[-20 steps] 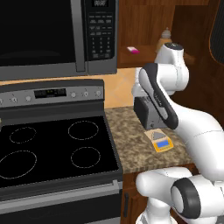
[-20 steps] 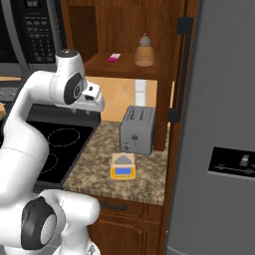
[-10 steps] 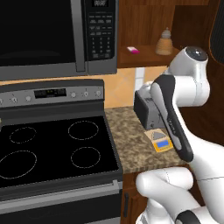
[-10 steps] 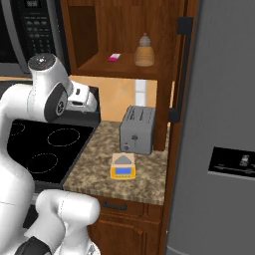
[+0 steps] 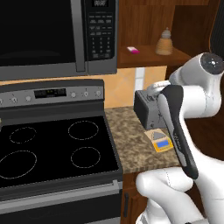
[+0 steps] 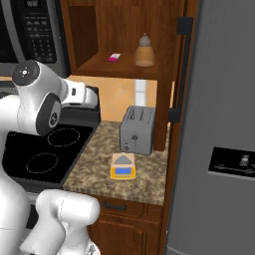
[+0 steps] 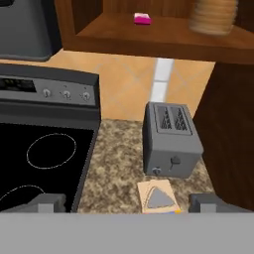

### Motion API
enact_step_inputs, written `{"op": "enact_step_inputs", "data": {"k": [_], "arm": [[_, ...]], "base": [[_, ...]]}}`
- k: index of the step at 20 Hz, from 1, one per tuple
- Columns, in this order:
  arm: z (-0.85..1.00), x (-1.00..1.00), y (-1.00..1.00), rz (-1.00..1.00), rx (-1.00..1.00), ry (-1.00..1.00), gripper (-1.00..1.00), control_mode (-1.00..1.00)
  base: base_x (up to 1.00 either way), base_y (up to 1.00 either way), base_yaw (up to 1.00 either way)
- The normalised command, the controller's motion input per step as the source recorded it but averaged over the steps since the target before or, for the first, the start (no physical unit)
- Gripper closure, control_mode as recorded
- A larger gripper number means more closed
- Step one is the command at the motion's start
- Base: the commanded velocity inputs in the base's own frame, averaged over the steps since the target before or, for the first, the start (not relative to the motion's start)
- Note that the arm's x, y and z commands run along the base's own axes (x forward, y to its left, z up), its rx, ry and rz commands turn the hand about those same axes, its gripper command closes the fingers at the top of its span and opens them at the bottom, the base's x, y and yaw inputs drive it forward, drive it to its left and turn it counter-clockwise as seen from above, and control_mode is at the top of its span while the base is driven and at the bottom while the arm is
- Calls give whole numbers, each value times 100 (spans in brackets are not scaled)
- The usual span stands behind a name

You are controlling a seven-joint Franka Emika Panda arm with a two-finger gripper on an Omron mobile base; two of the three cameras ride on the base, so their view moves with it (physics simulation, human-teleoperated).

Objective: Pick the honey bottle and place it on the digital scale for weighing, and close the cabinet.

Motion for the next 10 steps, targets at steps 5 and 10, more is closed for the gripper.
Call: {"op": "enact_step_inputs", "data": {"k": [5, 10], "arm": [[69, -15, -23, -4, -6, -19, -100, -100], [69, 0, -17, -1, 1, -16, -100, -100]], "base": [[0, 0, 0], [0, 0, 0]]}}
